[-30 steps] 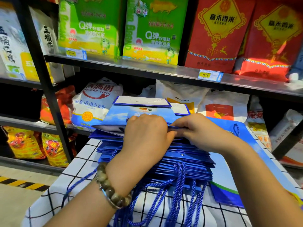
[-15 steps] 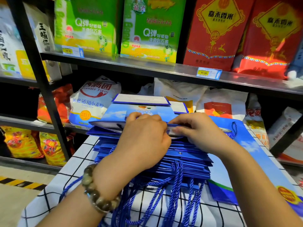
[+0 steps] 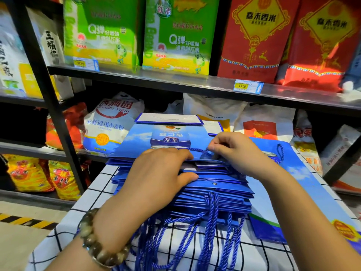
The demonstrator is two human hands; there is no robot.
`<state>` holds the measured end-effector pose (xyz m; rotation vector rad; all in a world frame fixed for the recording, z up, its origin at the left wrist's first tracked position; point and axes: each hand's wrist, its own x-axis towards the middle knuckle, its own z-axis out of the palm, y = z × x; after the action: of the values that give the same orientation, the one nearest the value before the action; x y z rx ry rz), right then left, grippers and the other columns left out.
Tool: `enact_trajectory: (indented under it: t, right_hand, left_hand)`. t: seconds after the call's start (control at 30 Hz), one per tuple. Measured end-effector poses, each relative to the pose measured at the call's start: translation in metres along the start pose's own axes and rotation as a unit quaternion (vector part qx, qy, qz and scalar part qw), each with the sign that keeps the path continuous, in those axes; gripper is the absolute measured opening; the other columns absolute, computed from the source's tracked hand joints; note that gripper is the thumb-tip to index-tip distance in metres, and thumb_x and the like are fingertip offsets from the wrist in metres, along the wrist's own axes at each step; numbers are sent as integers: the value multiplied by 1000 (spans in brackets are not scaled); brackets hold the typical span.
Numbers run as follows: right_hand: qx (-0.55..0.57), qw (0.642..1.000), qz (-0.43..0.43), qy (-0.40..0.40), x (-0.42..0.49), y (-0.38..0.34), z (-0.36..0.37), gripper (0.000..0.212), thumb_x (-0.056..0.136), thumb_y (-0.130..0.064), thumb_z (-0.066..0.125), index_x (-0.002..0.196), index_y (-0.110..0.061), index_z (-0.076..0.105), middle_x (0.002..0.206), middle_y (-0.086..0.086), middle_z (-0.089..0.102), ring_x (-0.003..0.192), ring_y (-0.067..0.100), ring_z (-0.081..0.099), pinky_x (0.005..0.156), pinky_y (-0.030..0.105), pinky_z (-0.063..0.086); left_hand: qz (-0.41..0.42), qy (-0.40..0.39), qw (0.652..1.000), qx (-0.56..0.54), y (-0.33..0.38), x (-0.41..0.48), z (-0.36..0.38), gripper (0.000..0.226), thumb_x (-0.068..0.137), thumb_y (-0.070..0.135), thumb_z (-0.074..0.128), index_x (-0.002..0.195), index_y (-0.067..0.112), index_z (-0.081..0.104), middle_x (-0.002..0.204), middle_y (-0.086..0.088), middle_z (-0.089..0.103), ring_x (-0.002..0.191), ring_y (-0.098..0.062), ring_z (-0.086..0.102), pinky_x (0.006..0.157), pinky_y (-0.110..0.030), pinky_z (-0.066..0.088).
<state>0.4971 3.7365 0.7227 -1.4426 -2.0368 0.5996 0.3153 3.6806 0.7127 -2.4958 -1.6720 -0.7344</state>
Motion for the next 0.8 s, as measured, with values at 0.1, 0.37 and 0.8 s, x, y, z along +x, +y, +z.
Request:
enact_trajectory:
  t: [0.1, 0.37, 0.8]
  right_hand:
    - [-13, 1000, 0, 25, 1, 4, 4, 19, 89, -17, 57, 70, -19, 55, 60, -8, 57, 47, -7, 48, 49, 8, 37]
    - [8, 996, -89, -21, -19, -12, -9, 9, 83, -26, 64, 84, -35, 61, 94, -16, 61, 90, -5, 54, 80, 11, 38]
    - [166, 966, -148, 136, -22, -30, -34, 17, 63, -15, 74, 59, -25, 61, 49, -17, 58, 47, -4, 50, 50, 6, 36]
  left_hand:
    - [3, -5, 1000, -2, -3, 2, 2, 45, 85, 57, 47, 127, 42, 45, 129, 16, 53, 119, -9, 46, 82, -24, 35]
    - [40, 8, 999, 20, -13, 10, -9, 30, 90, 51, 43, 115, 42, 57, 117, 14, 62, 111, -13, 52, 79, -27, 40]
    - [84, 284, 941, -164, -42, -2, -70, 54, 68, 56, 62, 117, 39, 50, 118, 25, 53, 115, -6, 50, 105, -41, 35]
